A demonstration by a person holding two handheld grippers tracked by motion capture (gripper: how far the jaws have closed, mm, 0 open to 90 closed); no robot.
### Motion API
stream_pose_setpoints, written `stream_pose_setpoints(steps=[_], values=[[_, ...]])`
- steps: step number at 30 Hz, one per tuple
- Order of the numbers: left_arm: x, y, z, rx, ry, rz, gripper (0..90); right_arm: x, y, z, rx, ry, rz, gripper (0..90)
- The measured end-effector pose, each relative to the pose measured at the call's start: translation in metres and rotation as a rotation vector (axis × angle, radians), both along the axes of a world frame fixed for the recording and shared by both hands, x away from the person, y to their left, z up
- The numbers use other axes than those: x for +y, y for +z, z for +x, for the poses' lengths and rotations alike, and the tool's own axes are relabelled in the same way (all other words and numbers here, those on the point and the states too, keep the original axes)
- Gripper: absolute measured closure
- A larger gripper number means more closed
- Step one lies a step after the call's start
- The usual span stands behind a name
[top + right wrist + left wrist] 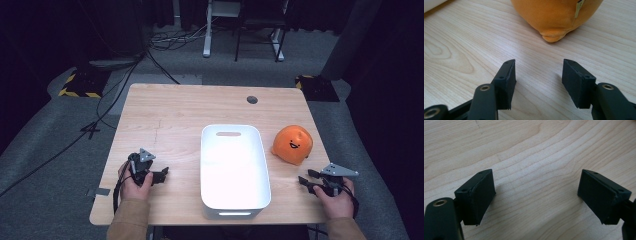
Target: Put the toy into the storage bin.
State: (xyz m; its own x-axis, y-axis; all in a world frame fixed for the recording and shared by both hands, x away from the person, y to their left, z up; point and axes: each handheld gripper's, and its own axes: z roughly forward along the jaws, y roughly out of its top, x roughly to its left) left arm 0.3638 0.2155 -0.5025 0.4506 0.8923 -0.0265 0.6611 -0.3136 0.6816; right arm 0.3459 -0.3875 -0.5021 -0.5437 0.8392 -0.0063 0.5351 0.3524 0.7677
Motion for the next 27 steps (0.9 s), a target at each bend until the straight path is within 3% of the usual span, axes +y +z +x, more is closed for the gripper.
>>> stream_pose_setpoints(steps=[6,11,15,17,18,27], values=[[0.000,0.000,0.000,0.001,0.000,-0.001,14.7,0.000,0.000,0.000,0.003,-0.017,-0.005,41.2],[0.000,0.000,0.001,0.001,-0.004,0.003,14.3,0.001,0.004,0.000,-0.010,-0.046,0.007,44.1],[0.000,0.000,0.001,0.006,-0.006,0.004,14.3,0.001,0.019,-0.002,-0.014,-0.055,0.022,47.8],[0.000,0.000,0.001,0.004,-0.006,0.005,14.2,-0.001,0.030,-0.004,0.022,-0.071,0.030,50.5],[0.000,0.000,0.001,0.005,-0.006,0.005,14.2,-0.003,0.034,-0.004,0.019,-0.061,0.047,53.2],[0.000,0.000,0.001,0.006,-0.008,0.003,14.4,-0.003,0.075,-0.002,-0.063,-0.007,0.095,56.7]])
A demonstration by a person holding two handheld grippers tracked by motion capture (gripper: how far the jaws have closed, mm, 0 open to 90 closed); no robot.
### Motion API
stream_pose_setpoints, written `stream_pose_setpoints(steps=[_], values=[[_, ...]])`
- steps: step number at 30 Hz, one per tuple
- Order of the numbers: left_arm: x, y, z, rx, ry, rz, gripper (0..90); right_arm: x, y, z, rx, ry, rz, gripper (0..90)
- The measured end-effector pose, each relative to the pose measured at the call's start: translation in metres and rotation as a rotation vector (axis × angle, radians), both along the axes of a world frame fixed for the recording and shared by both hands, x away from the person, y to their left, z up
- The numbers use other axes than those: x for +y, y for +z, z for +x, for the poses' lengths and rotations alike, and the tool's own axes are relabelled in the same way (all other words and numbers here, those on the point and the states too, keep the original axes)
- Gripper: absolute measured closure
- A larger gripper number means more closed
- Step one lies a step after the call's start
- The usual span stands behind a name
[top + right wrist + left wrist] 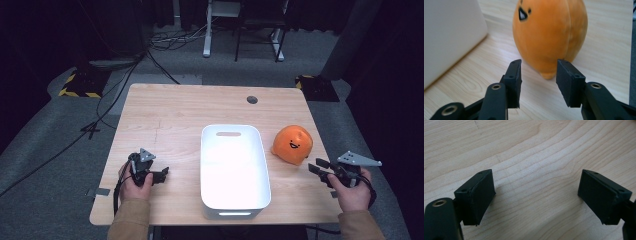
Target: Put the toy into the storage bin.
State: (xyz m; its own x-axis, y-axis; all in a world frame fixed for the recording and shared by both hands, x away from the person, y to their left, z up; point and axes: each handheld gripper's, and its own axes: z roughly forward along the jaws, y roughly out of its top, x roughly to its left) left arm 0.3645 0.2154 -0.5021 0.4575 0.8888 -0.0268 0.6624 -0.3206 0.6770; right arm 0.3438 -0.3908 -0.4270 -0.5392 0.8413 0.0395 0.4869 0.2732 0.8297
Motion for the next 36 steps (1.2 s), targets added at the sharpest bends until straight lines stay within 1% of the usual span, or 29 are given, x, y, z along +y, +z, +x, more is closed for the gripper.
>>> stream_pose_setpoints(steps=[2,7,10,13,15,16,18,20,22,24,29,30,36], values=[[0.000,0.000,0.000,0.000,0.000,0.000,14.4,0.002,0.008,0.001,-0.013,0.005,0.001,57.4],[0.000,0.000,0.000,0.000,0.000,0.000,14.4,0.004,0.019,0.007,-0.043,0.008,0.017,57.6],[0.000,0.000,0.000,-0.005,0.002,-0.002,14.3,0.006,0.025,0.011,-0.068,0.012,0.034,57.0],[-0.001,-0.001,0.000,-0.010,0.004,-0.001,14.3,0.008,0.031,0.016,-0.085,0.001,0.059,56.5],[0.000,-0.001,0.000,-0.010,0.004,-0.001,14.3,0.009,0.035,0.021,-0.098,0.009,0.052,56.3],[0.000,0.000,0.000,-0.005,0.001,0.000,14.3,0.010,0.037,0.023,-0.101,0.006,0.062,56.1],[0.000,-0.001,0.000,-0.010,0.003,-0.001,14.3,0.011,0.040,0.028,-0.105,0.003,0.059,55.1],[0.000,0.000,0.000,0.000,0.000,0.000,14.3,0.012,0.041,0.033,-0.109,-0.007,0.059,52.7],[0.000,0.000,0.000,0.000,0.000,-0.001,14.3,0.013,0.041,0.039,-0.111,-0.010,0.052,52.2],[0.000,0.000,0.000,0.000,0.000,0.000,14.3,0.015,0.041,0.045,-0.108,-0.011,0.061,51.9],[0.000,0.000,0.000,0.000,0.000,-0.001,14.3,0.018,0.039,0.060,-0.079,-0.013,0.076,52.5],[0.000,0.000,0.000,0.000,0.000,0.000,14.3,0.019,0.039,0.064,-0.080,-0.012,0.063,52.6],[0.000,0.000,0.000,0.000,-0.001,0.000,14.3,0.023,0.036,0.077,-0.083,-0.012,0.053,55.2]])
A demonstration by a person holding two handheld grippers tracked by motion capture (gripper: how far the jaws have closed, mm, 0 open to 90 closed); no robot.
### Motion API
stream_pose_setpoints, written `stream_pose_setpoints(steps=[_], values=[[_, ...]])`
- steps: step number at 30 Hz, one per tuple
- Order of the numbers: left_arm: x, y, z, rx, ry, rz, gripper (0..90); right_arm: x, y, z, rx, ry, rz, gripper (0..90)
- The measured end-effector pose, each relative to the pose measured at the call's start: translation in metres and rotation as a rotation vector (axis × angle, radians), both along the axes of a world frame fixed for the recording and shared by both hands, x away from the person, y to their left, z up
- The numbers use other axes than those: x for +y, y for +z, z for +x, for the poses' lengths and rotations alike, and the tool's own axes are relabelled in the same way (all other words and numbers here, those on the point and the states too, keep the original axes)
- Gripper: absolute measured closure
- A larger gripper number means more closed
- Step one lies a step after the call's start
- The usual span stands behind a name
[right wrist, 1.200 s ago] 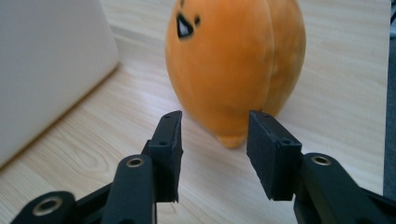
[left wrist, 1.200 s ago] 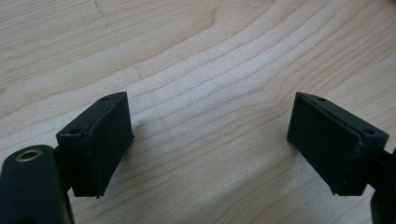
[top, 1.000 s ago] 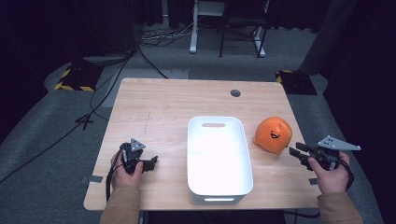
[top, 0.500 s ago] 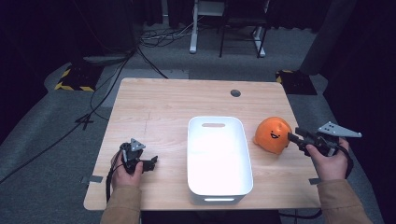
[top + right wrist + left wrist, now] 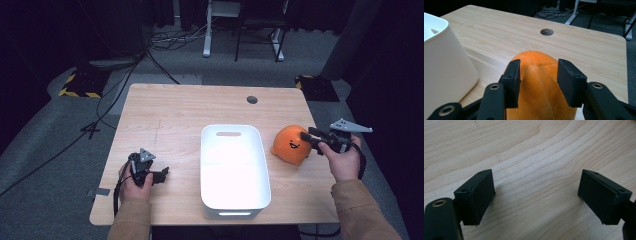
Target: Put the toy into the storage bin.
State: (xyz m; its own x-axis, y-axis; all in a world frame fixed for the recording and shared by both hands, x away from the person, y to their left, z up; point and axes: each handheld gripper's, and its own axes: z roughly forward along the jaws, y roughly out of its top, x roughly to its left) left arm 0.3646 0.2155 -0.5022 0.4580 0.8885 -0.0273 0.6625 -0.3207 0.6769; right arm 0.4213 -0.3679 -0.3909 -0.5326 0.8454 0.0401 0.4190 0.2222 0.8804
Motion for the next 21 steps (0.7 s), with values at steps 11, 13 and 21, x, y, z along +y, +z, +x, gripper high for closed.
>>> stream_pose_setpoints(steps=[11,13,21], values=[[0.000,0.000,0.000,0.000,0.000,0.000,14.3,0.007,0.001,0.001,0.021,0.026,-0.054,81.6],[0.000,0.000,0.000,-0.006,0.003,-0.001,14.3,0.007,0.003,-0.001,0.008,0.033,-0.044,82.1],[0.000,0.000,0.000,0.000,0.000,0.000,14.3,0.007,0.020,-0.013,-0.019,0.078,-0.019,82.3]])
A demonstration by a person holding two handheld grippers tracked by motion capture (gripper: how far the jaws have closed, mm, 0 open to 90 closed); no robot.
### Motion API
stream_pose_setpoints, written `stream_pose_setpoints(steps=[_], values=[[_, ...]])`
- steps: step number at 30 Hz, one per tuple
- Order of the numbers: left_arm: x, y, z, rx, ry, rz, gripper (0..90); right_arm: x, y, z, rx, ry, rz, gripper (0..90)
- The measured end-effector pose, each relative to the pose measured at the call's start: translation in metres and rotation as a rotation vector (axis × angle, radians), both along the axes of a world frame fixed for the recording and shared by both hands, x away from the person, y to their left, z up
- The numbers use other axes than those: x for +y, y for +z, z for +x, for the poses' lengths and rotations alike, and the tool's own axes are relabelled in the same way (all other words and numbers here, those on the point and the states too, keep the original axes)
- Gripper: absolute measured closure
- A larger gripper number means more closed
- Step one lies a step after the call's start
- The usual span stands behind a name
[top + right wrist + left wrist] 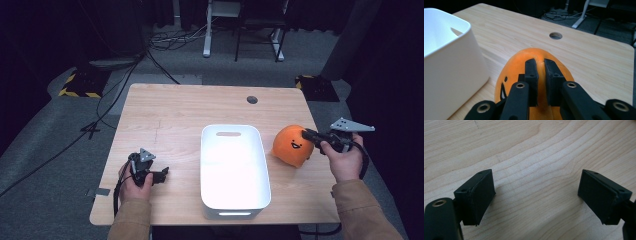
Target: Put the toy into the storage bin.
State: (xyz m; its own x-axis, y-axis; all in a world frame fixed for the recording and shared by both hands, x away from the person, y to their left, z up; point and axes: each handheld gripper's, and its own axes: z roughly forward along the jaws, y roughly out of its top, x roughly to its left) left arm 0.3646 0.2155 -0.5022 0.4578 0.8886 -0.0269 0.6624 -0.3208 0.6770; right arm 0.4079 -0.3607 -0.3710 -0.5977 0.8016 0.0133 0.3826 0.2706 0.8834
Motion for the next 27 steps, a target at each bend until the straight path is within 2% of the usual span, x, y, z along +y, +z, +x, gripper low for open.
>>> stream_pose_setpoints(steps=[9,18,27], values=[[0.000,0.000,0.000,0.000,0.000,0.000,14.3,0.000,0.028,-0.015,-0.050,0.051,0.020,82.2],[0.000,0.000,0.000,-0.003,0.002,0.001,14.3,0.013,0.057,-0.032,-0.102,0.117,0.025,82.3],[0.000,0.000,0.000,0.000,0.000,0.000,14.3,0.024,0.079,-0.045,-0.120,0.168,0.058,82.5]])
